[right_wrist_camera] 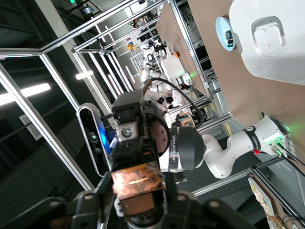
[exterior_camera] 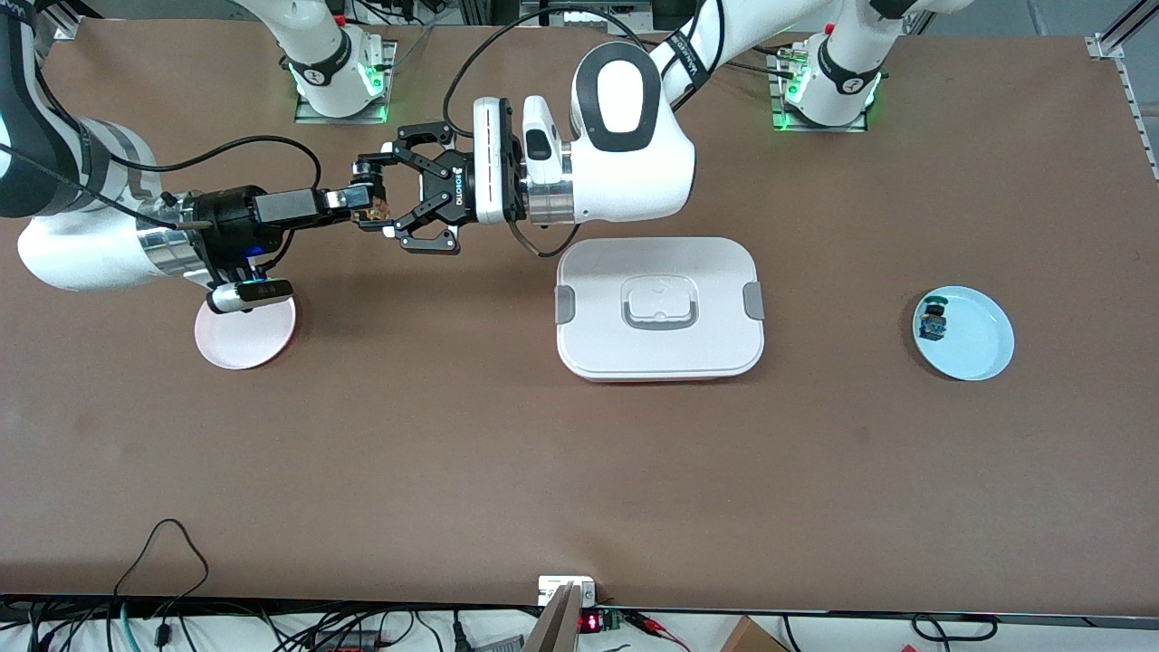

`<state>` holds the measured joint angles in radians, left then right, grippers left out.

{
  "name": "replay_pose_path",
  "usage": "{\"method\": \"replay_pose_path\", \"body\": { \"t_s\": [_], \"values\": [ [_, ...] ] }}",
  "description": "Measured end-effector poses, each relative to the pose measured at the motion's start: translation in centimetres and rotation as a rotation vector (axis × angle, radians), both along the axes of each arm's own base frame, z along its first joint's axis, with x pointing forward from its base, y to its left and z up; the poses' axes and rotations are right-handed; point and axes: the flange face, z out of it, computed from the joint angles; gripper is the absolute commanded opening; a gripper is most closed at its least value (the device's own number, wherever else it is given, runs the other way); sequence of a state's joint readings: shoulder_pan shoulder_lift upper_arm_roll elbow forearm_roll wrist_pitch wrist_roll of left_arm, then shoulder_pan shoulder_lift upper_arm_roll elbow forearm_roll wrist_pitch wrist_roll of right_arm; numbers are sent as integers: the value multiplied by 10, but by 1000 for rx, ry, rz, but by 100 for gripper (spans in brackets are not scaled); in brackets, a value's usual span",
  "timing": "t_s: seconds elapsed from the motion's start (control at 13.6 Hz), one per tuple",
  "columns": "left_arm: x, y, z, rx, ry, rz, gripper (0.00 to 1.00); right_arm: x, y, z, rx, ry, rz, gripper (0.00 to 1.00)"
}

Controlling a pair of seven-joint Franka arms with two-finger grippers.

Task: Transfer orange switch to right arm and place
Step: 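Close the right gripper on the orange switch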

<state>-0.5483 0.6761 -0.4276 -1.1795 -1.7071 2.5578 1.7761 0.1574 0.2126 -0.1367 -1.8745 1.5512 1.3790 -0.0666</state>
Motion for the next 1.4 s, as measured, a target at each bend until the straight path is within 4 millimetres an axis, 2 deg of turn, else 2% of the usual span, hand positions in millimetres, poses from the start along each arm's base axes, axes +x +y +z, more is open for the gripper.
{"method": "replay_pose_path", "body": {
  "t_s": [0.15,0.96,1.1,1.33,1.4],
  "values": [
    [-1,-1,1,-2,1,-2,0,-1,-1,1,7,-6,6,12],
    [-4,-3,3,-5,-1,-6,0,-2,-3,1,18,-8,18,10],
    [-5,-5,5,-7,-2,-9,9,-3,-4,2,25,-7,26,10],
    [-6,-6,5,-8,-2,-10,11,-3,-5,2,27,-7,29,10],
    [-6,-6,5,-8,-2,-10,26,-3,-5,2,27,-7,29,10]
  ]
}}
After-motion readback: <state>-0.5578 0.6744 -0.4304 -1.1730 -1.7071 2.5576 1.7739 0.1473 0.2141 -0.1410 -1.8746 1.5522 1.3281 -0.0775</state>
